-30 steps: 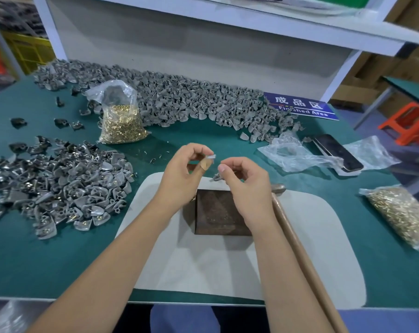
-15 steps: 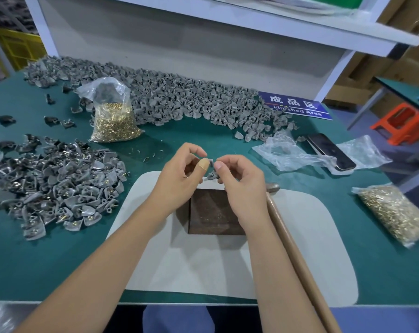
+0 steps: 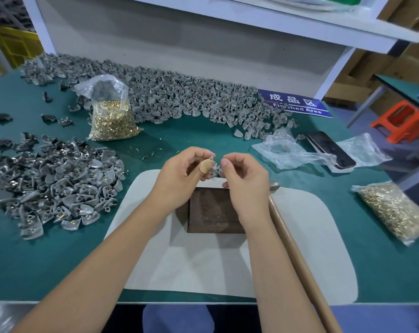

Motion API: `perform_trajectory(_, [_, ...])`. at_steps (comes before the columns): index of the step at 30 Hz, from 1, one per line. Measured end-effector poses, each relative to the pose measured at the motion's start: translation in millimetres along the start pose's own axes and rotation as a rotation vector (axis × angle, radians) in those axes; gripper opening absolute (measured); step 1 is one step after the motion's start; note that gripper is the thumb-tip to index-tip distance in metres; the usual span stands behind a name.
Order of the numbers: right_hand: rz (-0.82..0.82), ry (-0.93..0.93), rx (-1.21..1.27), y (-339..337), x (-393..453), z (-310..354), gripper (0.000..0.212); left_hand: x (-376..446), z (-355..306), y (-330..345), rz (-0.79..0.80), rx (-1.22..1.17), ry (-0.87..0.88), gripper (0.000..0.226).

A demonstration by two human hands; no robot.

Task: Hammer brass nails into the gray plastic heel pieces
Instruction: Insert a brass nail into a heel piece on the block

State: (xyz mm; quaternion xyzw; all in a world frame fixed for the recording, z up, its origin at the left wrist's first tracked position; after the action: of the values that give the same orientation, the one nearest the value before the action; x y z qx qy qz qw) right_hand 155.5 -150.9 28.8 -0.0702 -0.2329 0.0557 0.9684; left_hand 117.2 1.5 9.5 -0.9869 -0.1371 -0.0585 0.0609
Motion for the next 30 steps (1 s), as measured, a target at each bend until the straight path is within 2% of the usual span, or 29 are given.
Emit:
perform_trajectory(4, [-0.083, 0.058, 0.113, -5.6, -0.7, 1.5, 0.020, -0.9, -0.5, 1.1, -0.007, 0.060, 0.008, 0.016])
perform_trajectory(10, [-0.041, 0.049, 0.097, -0.7, -2.2, 2.6, 0.026, -3.1, -0.6, 0.0, -0.073, 0.104, 0.054, 0.014])
perform_trajectory(15, [-0.007, 0.011, -0.016, -0.2, -3.3, 4.9, 0.010, -3.6, -3.2, -1.3, -0.098, 0.069, 0.063, 0.020])
perform_trajectory(22, [0.101, -0.134, -0.203, 1.6, -2.7, 11.3, 0.010, -4.3, -4.3, -2.1, -0.103, 0.130, 0.088, 0.013])
perform_trajectory(30, [0.202, -0.210, -0.362, 4.1, -2.7, 17.4, 0.012, -6.9, -8.6, -5.5, -0.082, 0.294, 0.153, 0.010])
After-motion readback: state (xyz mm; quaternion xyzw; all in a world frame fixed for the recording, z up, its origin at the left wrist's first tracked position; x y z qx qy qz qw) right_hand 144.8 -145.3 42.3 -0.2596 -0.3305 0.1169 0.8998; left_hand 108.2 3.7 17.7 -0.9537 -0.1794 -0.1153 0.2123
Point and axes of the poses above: each hand's wrist, its own x-axis towards the middle knuckle, its own y-axis out of the palm, z = x × y, the point moved 3 cm from there along x, towards the middle knuckle, and after that the axes turned 12 degrees about -y, right-handed, at the moved point
